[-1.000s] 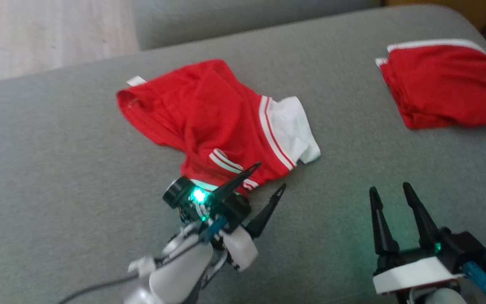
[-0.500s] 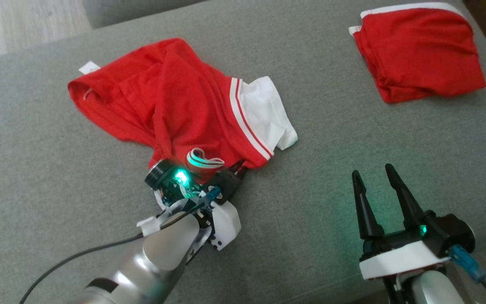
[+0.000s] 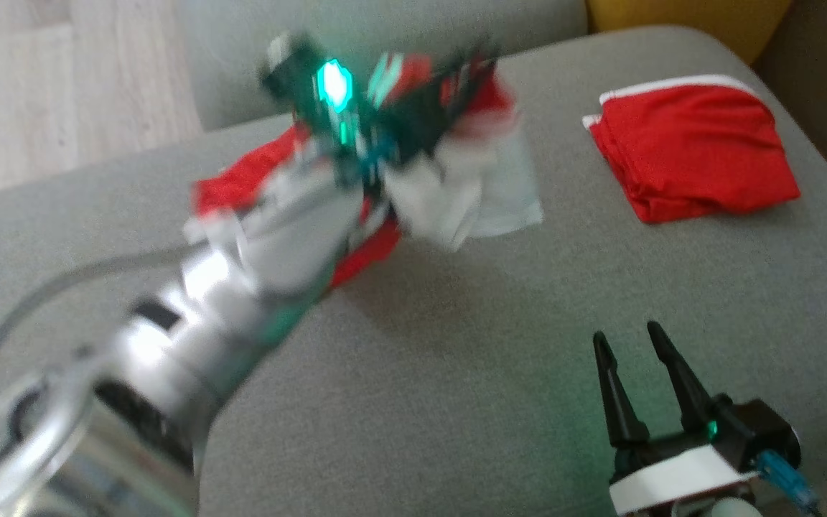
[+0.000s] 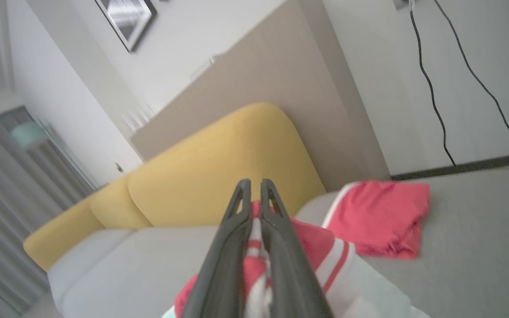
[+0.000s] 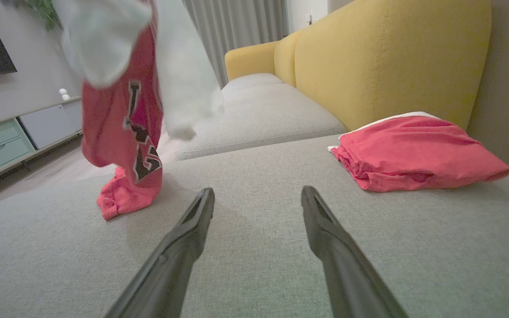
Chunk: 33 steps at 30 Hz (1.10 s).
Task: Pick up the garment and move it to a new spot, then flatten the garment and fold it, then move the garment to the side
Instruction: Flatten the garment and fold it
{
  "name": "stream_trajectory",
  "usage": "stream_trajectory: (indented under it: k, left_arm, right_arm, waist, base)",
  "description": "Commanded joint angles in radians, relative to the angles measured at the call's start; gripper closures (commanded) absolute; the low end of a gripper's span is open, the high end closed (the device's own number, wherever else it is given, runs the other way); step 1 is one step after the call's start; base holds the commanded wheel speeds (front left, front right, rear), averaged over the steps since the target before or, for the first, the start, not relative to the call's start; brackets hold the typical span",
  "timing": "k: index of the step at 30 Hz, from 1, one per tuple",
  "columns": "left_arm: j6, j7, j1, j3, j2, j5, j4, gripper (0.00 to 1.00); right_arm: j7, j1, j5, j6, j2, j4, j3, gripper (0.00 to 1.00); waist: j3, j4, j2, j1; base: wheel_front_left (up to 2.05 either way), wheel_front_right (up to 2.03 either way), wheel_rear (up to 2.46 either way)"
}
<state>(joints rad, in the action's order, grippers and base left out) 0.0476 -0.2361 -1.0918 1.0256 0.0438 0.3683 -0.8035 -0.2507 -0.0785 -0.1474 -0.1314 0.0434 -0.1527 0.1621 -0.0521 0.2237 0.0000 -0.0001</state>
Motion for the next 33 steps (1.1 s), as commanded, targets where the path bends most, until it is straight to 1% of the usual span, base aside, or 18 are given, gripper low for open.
stream_trajectory:
  k: [1, 5, 7, 9, 12, 15, 18, 22, 26, 30, 31, 32, 33]
  left_arm:
    - [0.001, -0.013, -0.095, -0.056, 0.006, 0.015, 0.027, 1.00]
    - [0.008, -0.022, -0.206, -0.152, 0.008, 0.070, 0.021, 1.00]
    - [0.010, -0.023, -0.215, -0.200, 0.017, 0.106, 0.013, 1.00]
    - [0.008, -0.024, -0.181, -0.230, 0.033, 0.135, -0.001, 1.00]
    - [0.012, -0.025, -0.047, -0.251, 0.065, 0.179, -0.036, 1.00]
    - [0.008, -0.025, 0.150, -0.269, 0.098, 0.224, -0.055, 1.00]
    - [-0.012, -0.025, 0.352, -0.304, 0.137, 0.255, -0.043, 1.00]
    - [-0.052, -0.025, 0.564, -0.375, 0.179, 0.264, 0.030, 1.00]
    - [-0.090, -0.025, 0.705, -0.445, 0.207, 0.238, 0.120, 1.00]
    - [-0.117, -0.026, 0.780, -0.500, 0.218, 0.192, 0.196, 1.00]
    - [-0.122, -0.026, 0.792, -0.510, 0.218, 0.180, 0.210, 0.70]
    - [-0.127, -0.026, 0.801, -0.517, 0.218, 0.165, 0.221, 0.29]
    - [-0.135, -0.026, 0.807, -0.526, 0.217, 0.150, 0.233, 0.00]
  right_arm:
    - [-0.011, 0.011, -0.004, 0.001, 0.007, 0.026, 0.021, 0.00]
    - [-0.011, -0.011, -0.008, 0.001, 0.007, 0.032, 0.006, 0.00]
    - [-0.011, -0.016, -0.010, 0.001, 0.007, 0.035, -0.001, 0.00]
    - [-0.011, -0.019, -0.012, 0.001, 0.007, 0.038, -0.010, 0.00]
    - [-0.011, -0.023, -0.017, 0.001, 0.007, 0.042, -0.017, 0.00]
    - [-0.011, -0.031, -0.023, 0.001, 0.007, 0.042, -0.019, 0.00]
    - [-0.011, -0.038, -0.021, 0.001, 0.007, 0.043, -0.027, 0.00]
    - [-0.011, -0.046, -0.015, 0.001, 0.007, 0.040, -0.037, 0.00]
    - [-0.011, -0.053, -0.008, 0.001, 0.007, 0.040, -0.044, 0.00]
    - [-0.011, -0.057, 0.000, 0.001, 0.007, 0.036, -0.042, 0.00]
    - [-0.011, -0.056, 0.001, 0.001, 0.007, 0.035, -0.042, 0.00]
    - [-0.011, -0.056, 0.001, 0.001, 0.007, 0.035, -0.041, 0.00]
    - [-0.011, -0.055, 0.002, 0.001, 0.007, 0.034, -0.042, 0.00]
  waist:
    - [0.037, -0.020, 0.0000, 0.0001]
    - [0.062, -0.054, 0.0000, 0.0001]
    - [0.071, -0.072, 0.0000, 0.0001]
    - [0.076, -0.094, 0.0000, 0.0001]
    - [0.079, -0.122, 0.0000, 0.0001]
    - [0.073, -0.155, 0.0000, 0.0001]
    - [0.064, -0.186, 0.0000, 0.0001]
    - [0.056, -0.226, 0.0000, 0.0001]
    - [0.052, -0.270, 0.0000, 0.0001]
    - [0.053, -0.308, 0.0000, 0.0001]
    - [0.054, -0.314, 0.0000, 0.0001]
    - [0.053, -0.322, 0.0000, 0.0001]
    - [0.053, -0.327, 0.0000, 0.0001]
  base:
    - [0.00, 0.00, 0.00]
    - [0.00, 0.00, 0.00]
    - [0.00, 0.00, 0.00]
    - [0.00, 0.00, 0.00]
    - [0.00, 0.00, 0.00]
    - [0.00, 0.00, 0.00]
    - [0.00, 0.00, 0.00]
    - [0.00, 0.00, 0.00]
    - [0.00, 0.00, 0.00]
    - [0.00, 0.00, 0.00]
    - [0.00, 0.00, 0.00]
    - [0.00, 0.00, 0.00]
    - [0.00, 0.00, 0.00]
